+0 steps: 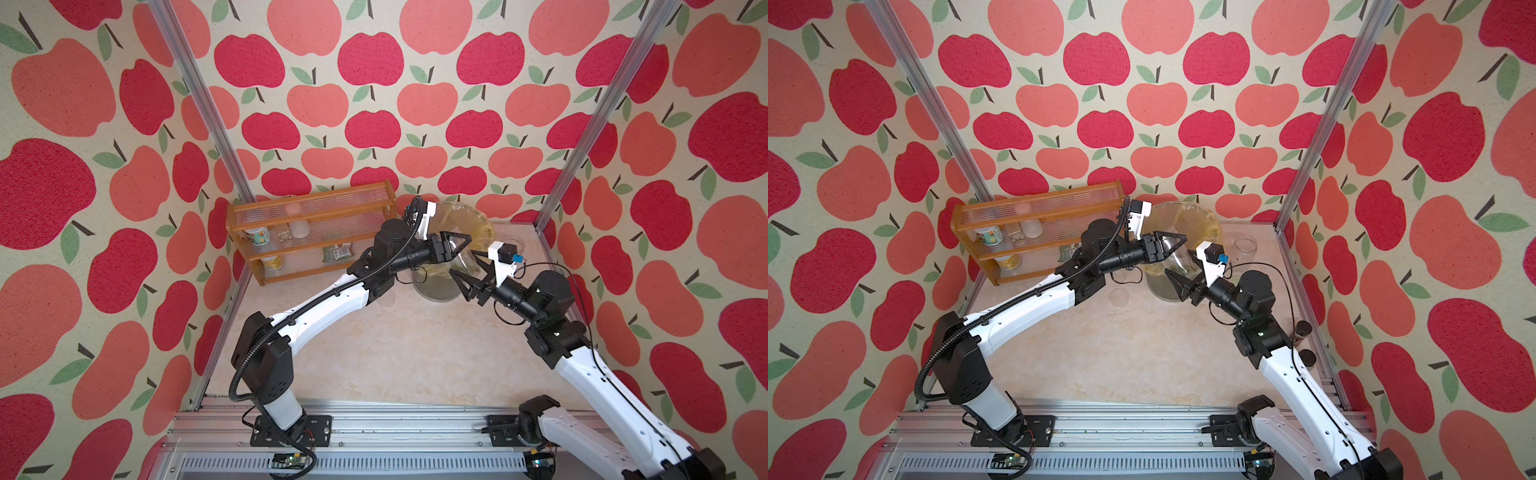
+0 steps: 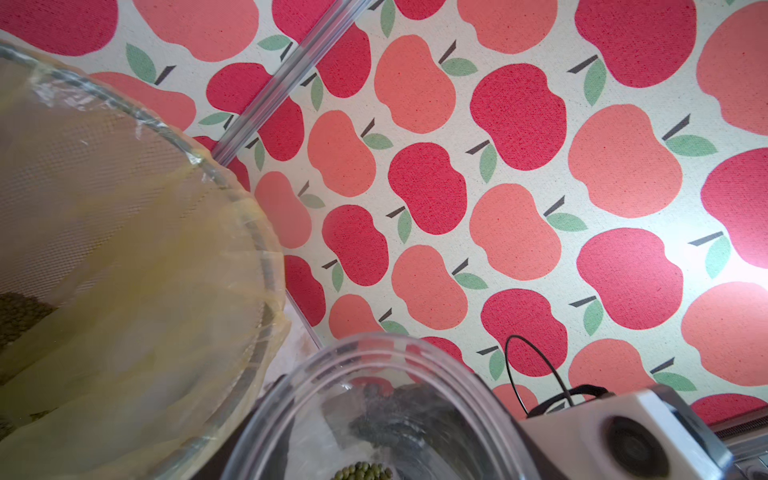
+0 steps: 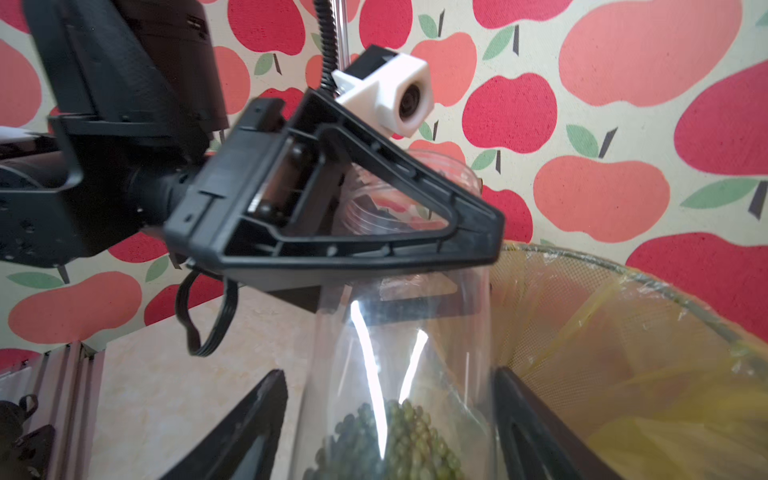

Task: Empty moldy mung beans from jars
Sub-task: Pour the moldy mung beans from the jar into the trash bin.

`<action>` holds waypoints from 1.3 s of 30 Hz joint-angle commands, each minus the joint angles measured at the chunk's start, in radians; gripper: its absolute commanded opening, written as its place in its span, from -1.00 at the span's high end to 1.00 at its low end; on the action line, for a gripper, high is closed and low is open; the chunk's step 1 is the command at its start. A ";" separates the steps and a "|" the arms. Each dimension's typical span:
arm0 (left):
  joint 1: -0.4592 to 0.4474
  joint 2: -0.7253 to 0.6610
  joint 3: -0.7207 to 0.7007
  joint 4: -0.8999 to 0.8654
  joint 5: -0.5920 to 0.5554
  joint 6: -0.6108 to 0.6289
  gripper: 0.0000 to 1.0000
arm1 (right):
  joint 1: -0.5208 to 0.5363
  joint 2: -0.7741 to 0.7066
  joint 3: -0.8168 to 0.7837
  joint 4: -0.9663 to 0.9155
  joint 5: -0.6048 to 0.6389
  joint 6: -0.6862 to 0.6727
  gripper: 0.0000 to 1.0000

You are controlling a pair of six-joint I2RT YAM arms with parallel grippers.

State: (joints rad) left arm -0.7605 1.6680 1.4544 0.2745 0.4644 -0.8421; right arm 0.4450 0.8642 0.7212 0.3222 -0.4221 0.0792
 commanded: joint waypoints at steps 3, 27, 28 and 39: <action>0.062 -0.055 0.057 -0.006 0.032 -0.053 0.23 | -0.001 -0.062 -0.049 0.181 -0.027 -0.043 -0.81; 0.087 -0.102 0.069 0.055 0.110 -0.198 0.24 | 0.003 0.262 0.013 0.687 -0.055 0.119 -0.86; 0.086 -0.101 0.069 0.058 0.115 -0.202 0.24 | 0.003 0.267 0.016 0.690 -0.055 0.121 -0.85; 0.084 -0.060 0.058 0.108 0.121 -0.236 0.26 | 0.017 0.265 0.042 0.683 -0.059 0.132 -0.80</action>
State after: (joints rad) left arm -0.6685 1.5929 1.5265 0.3683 0.5510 -1.0683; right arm 0.4580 1.1393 0.7155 0.9352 -0.4953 0.1818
